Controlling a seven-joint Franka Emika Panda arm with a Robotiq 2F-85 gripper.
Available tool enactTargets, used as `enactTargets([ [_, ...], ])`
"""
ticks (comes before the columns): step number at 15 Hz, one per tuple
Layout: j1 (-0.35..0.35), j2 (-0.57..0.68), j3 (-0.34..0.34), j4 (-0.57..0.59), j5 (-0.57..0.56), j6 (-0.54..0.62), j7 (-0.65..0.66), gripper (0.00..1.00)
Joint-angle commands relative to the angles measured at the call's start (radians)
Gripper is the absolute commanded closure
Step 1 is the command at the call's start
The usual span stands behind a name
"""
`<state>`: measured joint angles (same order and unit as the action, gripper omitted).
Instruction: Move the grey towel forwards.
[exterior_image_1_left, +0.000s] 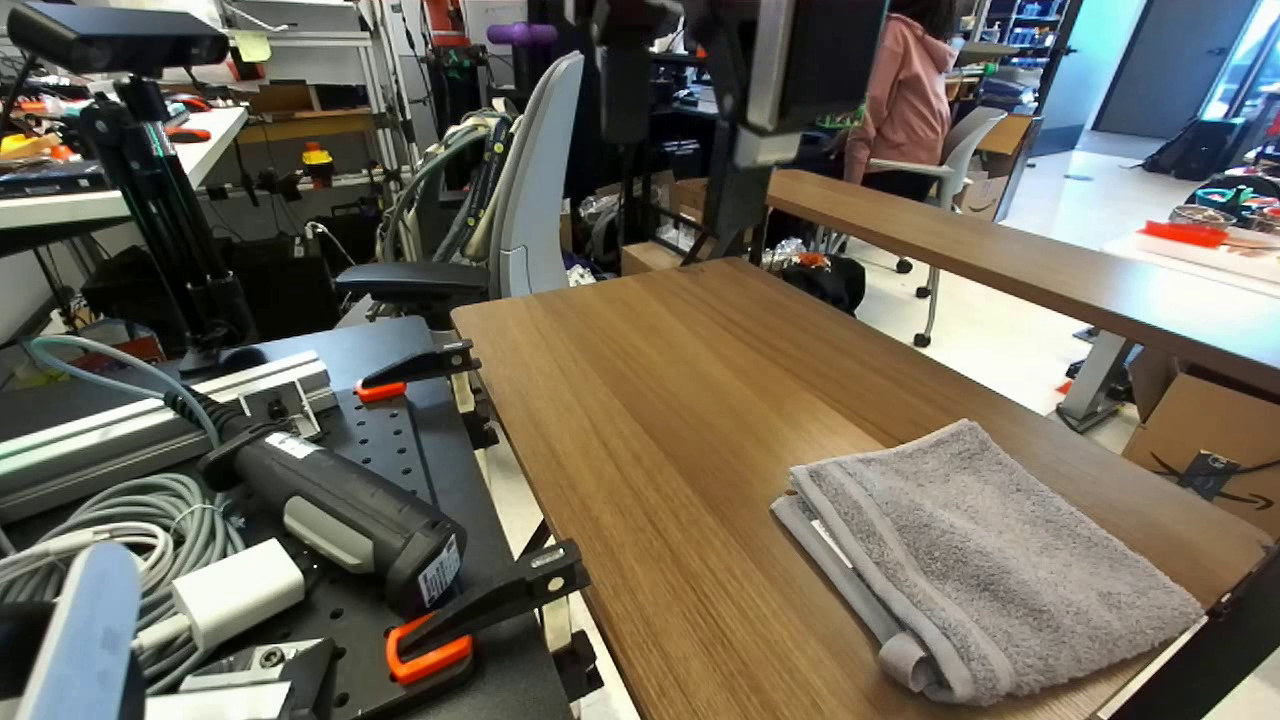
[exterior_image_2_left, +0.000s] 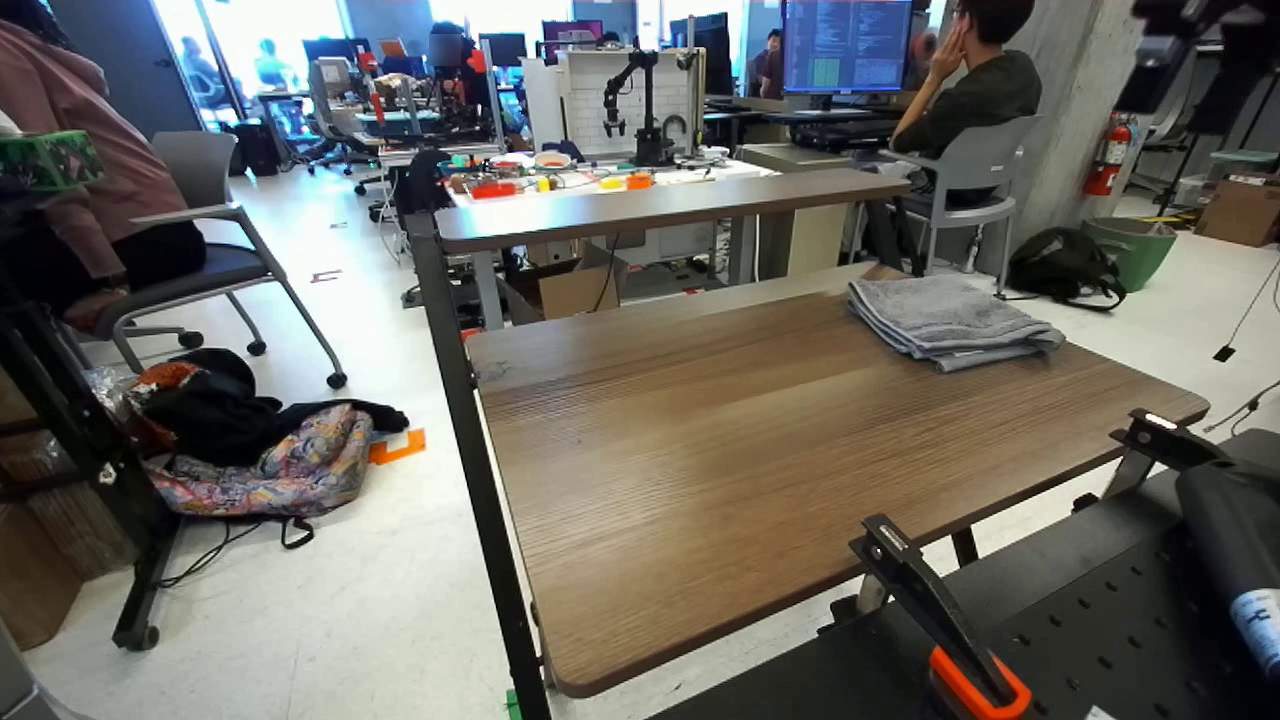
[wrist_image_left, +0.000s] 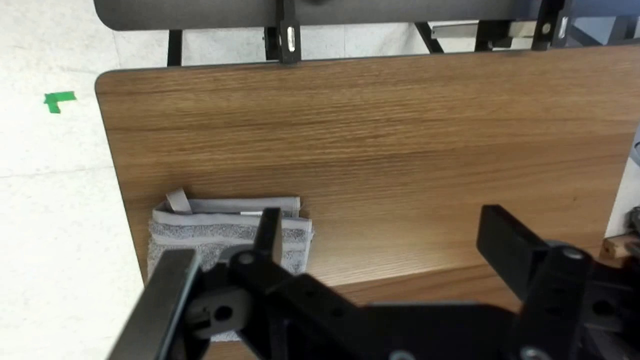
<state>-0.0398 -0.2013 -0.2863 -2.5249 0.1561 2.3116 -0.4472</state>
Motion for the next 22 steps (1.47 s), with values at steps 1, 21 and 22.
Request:
enactTargets([
  [1, -0.004, 0.172, 0.058, 0.099, 0.068, 0.113, 0.080, 0.00],
  [21, -0.147, 0.938, 0.148, 0.727, 0.022, 0.239, 0.449, 0.00],
  [22, -0.143, 0.949, 0.149, 0.729, 0.020, 0.238, 0.459, 0.00],
])
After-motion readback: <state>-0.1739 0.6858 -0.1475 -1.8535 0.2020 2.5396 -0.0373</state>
